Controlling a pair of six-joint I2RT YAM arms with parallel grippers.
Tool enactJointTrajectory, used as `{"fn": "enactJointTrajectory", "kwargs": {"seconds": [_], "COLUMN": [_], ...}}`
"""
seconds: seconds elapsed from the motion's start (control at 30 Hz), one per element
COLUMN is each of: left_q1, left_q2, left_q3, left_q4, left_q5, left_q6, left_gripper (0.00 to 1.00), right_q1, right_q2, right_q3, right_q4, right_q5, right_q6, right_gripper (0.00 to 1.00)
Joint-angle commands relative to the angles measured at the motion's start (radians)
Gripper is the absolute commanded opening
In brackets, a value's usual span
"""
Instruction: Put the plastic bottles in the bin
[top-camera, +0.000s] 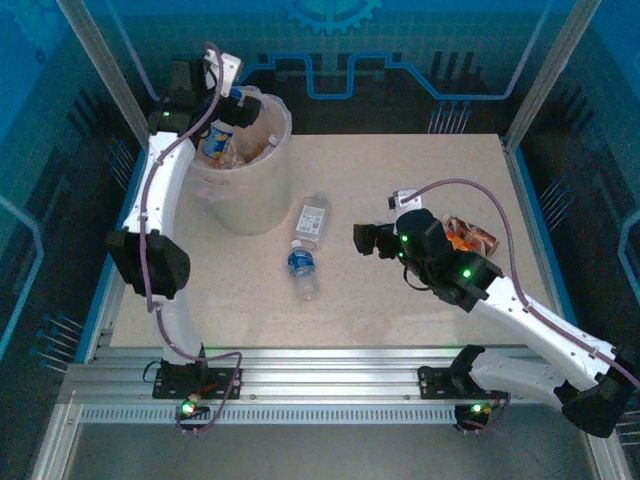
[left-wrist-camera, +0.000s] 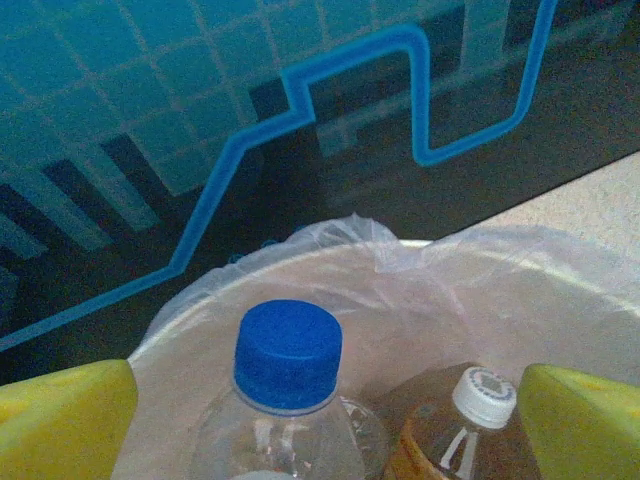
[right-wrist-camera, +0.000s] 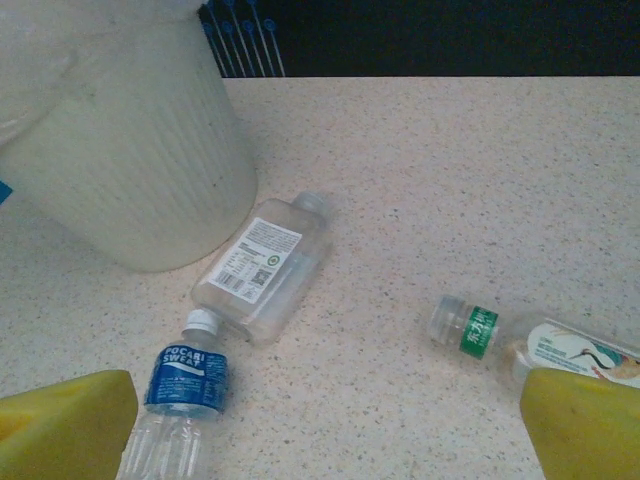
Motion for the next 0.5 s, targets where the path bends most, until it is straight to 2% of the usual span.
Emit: {"fn": "enactJointTrajectory", "kwargs": {"seconds": [0.0, 0.27, 0.47], "left_q1": [0.003, 0.003, 0.003], "left_q2": [-0.106, -0.213, -0.37], "left_q3": [-0.032, -0.105, -0.274], "left_q4": [0.116, 0.238, 0.342], "left_q5": [0.026, 0.104, 0.156], "left_q6": [-0.094, -0.32, -0.483], "left_gripper": [0.99, 0.99, 0.99], "right_q1": [-0.021, -0.058, -0.205], "right_q2": [-0.006, 0.006, 0.039], "right_q3": [0.01, 0.048, 0.116], "right_q4": [-0.03, -0.152, -0.343], "right_q5": [0.03, 0.108, 0.096], "right_q6": [0.036, 0.127, 0.217], "right_gripper": [1.0, 1.0, 1.0]}}
